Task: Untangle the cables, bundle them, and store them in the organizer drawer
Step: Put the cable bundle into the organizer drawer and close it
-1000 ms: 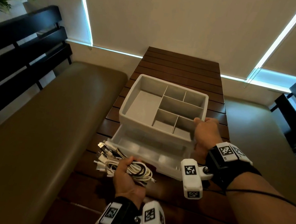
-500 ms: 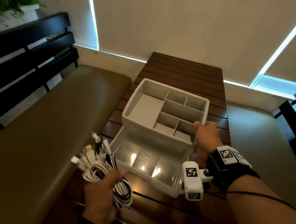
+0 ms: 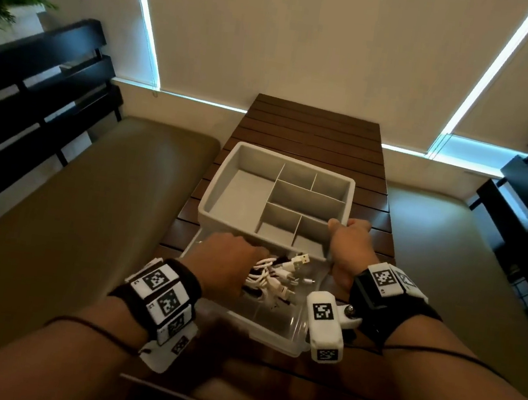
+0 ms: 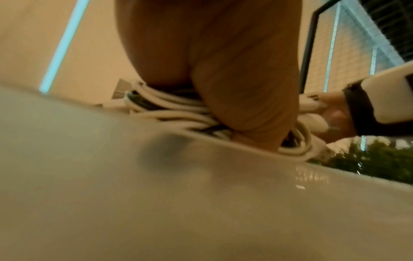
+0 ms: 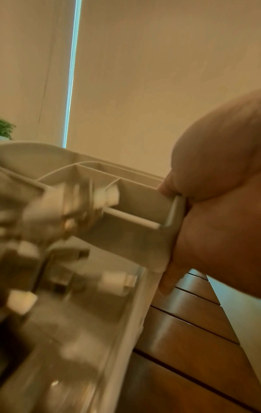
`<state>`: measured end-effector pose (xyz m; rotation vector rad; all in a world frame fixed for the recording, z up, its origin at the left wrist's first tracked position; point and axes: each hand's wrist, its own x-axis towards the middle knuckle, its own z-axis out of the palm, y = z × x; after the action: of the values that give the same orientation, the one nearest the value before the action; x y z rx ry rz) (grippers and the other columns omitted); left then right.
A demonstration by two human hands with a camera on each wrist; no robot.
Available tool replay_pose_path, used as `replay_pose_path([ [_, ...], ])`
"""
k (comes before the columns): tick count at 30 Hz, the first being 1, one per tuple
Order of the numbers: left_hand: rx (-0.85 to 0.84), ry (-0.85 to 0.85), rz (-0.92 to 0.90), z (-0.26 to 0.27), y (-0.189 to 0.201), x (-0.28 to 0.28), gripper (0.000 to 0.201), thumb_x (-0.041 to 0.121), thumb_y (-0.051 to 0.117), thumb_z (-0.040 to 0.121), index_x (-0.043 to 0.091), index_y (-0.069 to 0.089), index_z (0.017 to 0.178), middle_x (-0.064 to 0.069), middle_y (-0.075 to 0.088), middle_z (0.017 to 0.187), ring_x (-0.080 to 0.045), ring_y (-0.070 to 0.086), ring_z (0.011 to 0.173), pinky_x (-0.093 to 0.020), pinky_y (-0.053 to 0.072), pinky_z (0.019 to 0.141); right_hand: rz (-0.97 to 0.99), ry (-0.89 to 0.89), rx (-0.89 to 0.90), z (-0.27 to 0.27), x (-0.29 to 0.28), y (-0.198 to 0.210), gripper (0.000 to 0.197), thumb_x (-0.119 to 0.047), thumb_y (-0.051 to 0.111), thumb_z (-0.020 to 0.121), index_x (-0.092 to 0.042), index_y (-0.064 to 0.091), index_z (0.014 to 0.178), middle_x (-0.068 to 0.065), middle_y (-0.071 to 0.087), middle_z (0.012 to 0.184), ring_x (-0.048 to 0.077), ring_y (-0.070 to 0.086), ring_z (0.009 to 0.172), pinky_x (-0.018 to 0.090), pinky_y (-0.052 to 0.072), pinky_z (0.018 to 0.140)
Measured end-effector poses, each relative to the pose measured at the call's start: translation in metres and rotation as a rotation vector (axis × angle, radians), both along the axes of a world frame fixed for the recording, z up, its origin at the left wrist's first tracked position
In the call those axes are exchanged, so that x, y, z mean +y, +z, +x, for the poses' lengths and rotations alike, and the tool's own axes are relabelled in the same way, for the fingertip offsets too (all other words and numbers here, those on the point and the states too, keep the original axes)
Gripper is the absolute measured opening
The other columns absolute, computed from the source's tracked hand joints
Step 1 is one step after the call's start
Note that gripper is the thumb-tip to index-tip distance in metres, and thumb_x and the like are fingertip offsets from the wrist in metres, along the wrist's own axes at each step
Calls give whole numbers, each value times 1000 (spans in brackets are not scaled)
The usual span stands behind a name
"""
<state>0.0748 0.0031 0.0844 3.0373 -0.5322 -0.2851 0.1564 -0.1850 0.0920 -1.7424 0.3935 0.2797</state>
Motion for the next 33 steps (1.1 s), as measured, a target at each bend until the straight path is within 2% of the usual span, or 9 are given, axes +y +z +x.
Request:
replay_pose_path([
  [4, 126, -109, 165, 1, -10, 8, 35, 32, 62, 88, 23, 59, 122, -5, 68, 113, -27, 64, 101, -38, 52, 88, 15, -8, -16, 2, 3, -2, 21, -27, 48, 96, -21, 33, 109, 7, 52, 98, 27, 58, 93, 58, 51, 90],
  [9, 255, -92, 204, 13, -10, 3, 39, 37, 75, 77, 17, 61, 109, -7, 68, 106, -28, 65, 95, -38, 55, 82, -102, 9, -81, 0, 3, 3, 29, -25, 52, 96, -20, 31, 115, 10, 53, 113, 21, 56, 90, 44, 53, 84],
  [12, 264, -119, 206, 16, -16, 4, 48, 33, 78, 75, 17, 59, 116, -7, 67, 109, -29, 65, 98, -40, 55, 84, -460, -21, -620, -27, 2, 21, 33, -17, 64, 89, -17, 41, 113, -1, 46, 106, 14, 51, 89, 28, 47, 74],
  [14, 258, -116, 197, 17, -20, 5, 50, 34, 78, 73, 15, 60, 116, -8, 67, 110, -29, 65, 98, -41, 56, 84, -619, 306, -966, -52, 7, 25, 17, -16, 65, 85, -17, 54, 98, -5, 49, 96, 13, 50, 88, 26, 46, 74],
  [16, 258, -121, 181, 17, -21, 5, 46, 35, 78, 73, 14, 61, 111, -8, 67, 109, -29, 65, 97, -42, 55, 84, -702, 836, -865, -70, 14, 15, 11, -22, 65, 86, -16, 61, 95, -2, 59, 95, 16, 57, 86, 26, 48, 74],
  [18, 257, -129, 126, 19, -21, 6, 53, 37, 78, 73, 16, 58, 117, -9, 64, 114, -30, 63, 101, -43, 53, 88, -826, 1115, -733, -75, 21, -1, 27, -29, 66, 87, -16, 63, 110, 0, 58, 114, 21, 60, 96, 23, 40, 77],
  [26, 261, -81, -28, 15, -12, 17, 65, 25, 80, 73, 16, 49, 129, -6, 63, 120, -25, 62, 105, -33, 51, 90, -958, 1145, -656, -64, 35, -7, 33, -39, 60, 89, -14, 62, 111, 2, 50, 122, 25, 59, 99, 34, 48, 82],
  [29, 289, -28, -119, 9, 3, 28, 80, 38, 86, 64, 25, 48, 134, 2, 61, 127, -17, 59, 113, -35, 49, 97, -988, 1157, -626, -65, 37, -9, 32, -38, 54, 93, -13, 62, 110, 4, 49, 122, 24, 58, 97, 34, 48, 81],
  [33, 105, -66, -53, -19, 21, 35, 88, 60, 76, 66, 36, 40, 142, 10, 47, 141, -11, 44, 126, -31, 37, 106, -969, 1119, -625, -69, 36, -15, 32, -38, 53, 95, -12, 61, 113, 4, 48, 118, 23, 56, 99, 36, 49, 84],
])
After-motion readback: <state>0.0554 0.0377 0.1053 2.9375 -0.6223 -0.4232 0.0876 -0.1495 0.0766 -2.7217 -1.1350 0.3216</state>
